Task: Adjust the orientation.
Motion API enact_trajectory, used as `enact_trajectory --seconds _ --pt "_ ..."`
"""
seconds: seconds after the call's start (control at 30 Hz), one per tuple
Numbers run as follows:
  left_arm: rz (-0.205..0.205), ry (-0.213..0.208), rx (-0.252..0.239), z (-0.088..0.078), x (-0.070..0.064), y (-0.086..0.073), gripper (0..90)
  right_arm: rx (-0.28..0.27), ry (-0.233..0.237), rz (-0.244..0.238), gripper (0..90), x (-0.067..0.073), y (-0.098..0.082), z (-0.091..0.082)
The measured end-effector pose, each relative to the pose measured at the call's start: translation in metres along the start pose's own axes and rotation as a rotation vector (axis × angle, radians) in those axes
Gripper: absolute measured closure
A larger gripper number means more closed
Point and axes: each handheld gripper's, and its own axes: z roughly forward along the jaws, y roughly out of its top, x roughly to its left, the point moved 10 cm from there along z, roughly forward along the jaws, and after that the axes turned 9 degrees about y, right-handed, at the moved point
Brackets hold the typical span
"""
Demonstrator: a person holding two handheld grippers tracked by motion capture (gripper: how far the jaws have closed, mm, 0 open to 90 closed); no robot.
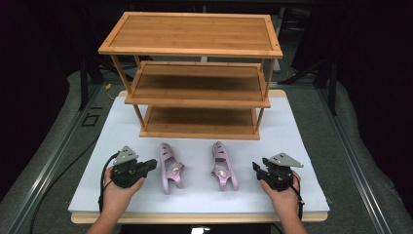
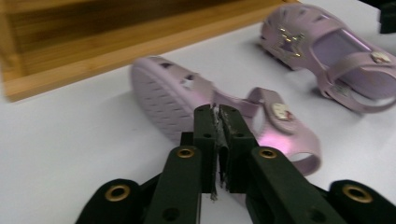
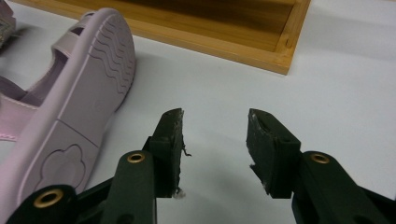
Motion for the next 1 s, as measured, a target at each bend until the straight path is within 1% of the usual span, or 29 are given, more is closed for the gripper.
enact_trajectory --seconds 0.03,0.07,0.1,0.13,0.17,0.2,0.23,0.27,0.3,0.33,0.37,0.4,0.43,0.47,0.5,0.53,0.57,0.6,0.63,0.67,0.73,0.77,0.8,0.83,0.87,0.9,0.93,0.97,1.0 --pt "0.000 0.000 0.000 0.000 0.000 0.000 87.4 0.000 0.000 0.000 55.9 0.000 0.000 0.000" --pt "0.023 -0.035 0.017 0.006 -0.010 -0.001 88.0 0.007 -0.004 0.006 55.6 -0.002 -0.002 0.003" --pt "0.032 -0.046 0.027 0.009 -0.015 -0.002 87.9 0.017 -0.008 0.010 55.6 -0.003 -0.003 0.004" --pt "0.043 -0.044 0.031 0.012 -0.017 -0.003 88.0 0.022 -0.005 0.012 55.5 -0.003 -0.004 0.004" --pt "0.069 -0.031 0.045 0.015 -0.019 -0.005 88.0 0.023 0.000 0.011 55.5 -0.003 -0.004 0.005" --pt "0.076 -0.029 0.041 0.016 -0.020 -0.004 88.9 0.033 0.000 0.012 55.3 -0.003 -0.005 0.004" --pt "0.076 -0.029 0.041 0.016 -0.020 -0.004 89.1 0.027 0.002 0.009 55.2 -0.003 -0.005 0.004" --pt "0.092 -0.011 0.046 0.015 -0.019 -0.005 89.2 0.027 0.006 0.009 54.9 -0.002 -0.006 0.004" --pt "0.092 -0.011 0.046 0.015 -0.019 -0.005 89.2 0.027 0.006 0.009 54.9 -0.002 -0.006 0.004" --pt "0.099 0.014 0.047 0.012 -0.017 -0.007 89.2 0.019 0.010 0.006 54.5 -0.002 -0.006 0.001" --pt "0.099 0.014 0.047 0.012 -0.017 -0.007 89.1 0.019 0.010 0.006 54.5 -0.002 -0.006 0.001" --pt "0.096 0.038 0.048 0.007 -0.012 -0.011 89.1 0.023 0.011 0.009 54.2 -0.002 -0.007 -0.001" --pt "0.096 0.038 0.048 0.007 -0.012 -0.011 89.1 0.026 0.008 0.011 54.0 -0.002 -0.007 -0.002" --pt "0.073 0.048 0.061 0.002 -0.004 -0.017 89.0 0.015 0.008 0.016 54.0 -0.003 -0.007 -0.001" --pt "0.061 0.050 0.069 0.000 0.000 -0.020 89.0 0.019 0.005 0.022 54.0 -0.003 -0.008 -0.002" --pt "0.037 0.052 0.078 -0.001 0.004 -0.024 88.6 0.019 0.017 0.026 53.9 -0.003 -0.009 -0.001" --pt "0.037 0.052 0.078 -0.001 0.004 -0.024 88.6 0.025 0.000 0.030 53.9 -0.004 -0.009 -0.002" --pt "0.019 0.065 0.106 -0.003 0.012 -0.034 89.2 0.024 0.002 0.030 53.8 -0.004 -0.009 -0.001" --pt "0.007 0.076 0.122 -0.004 0.018 -0.040 89.1 0.023 0.010 0.030 53.8 -0.004 -0.009 -0.001" --pt "-0.002 0.079 0.133 -0.005 0.022 -0.046 89.1 0.021 0.018 0.035 53.6 -0.003 -0.009 -0.001" --pt "-0.032 0.081 0.155 -0.004 0.029 -0.056 89.1 0.027 0.018 0.038 53.6 -0.003 -0.009 0.000" --pt "-0.035 0.087 0.168 -0.004 0.032 -0.060 88.9 0.034 0.020 0.034 53.6 -0.002 -0.010 0.001" --pt "-0.035 0.095 0.183 -0.004 0.036 -0.064 88.3 0.028 0.022 0.034 53.6 -0.001 -0.010 0.002" --pt "-0.035 0.095 0.183 -0.004 0.036 -0.064 87.1 0.028 0.022 0.034 53.6 -0.001 -0.010 0.002" --pt "-0.043 0.098 0.187 -0.005 0.039 -0.067 87.1 0.028 0.026 0.032 53.6 -0.001 -0.009 0.002" --pt "-0.045 0.107 0.190 -0.007 0.042 -0.069 85.1 0.030 0.017 0.032 53.5 0.000 -0.009 0.002" --pt "-0.062 0.120 0.175 -0.012 0.046 -0.068 80.1 0.024 0.036 0.029 53.5 0.002 -0.008 0.002" --pt "-0.085 0.120 0.163 -0.016 0.048 -0.067 78.1 0.028 0.027 0.030 53.5 0.001 -0.008 0.002" --pt "-0.085 0.120 0.163 -0.016 0.048 -0.067 74.4 0.022 0.026 0.029 53.5 0.001 -0.008 0.002"
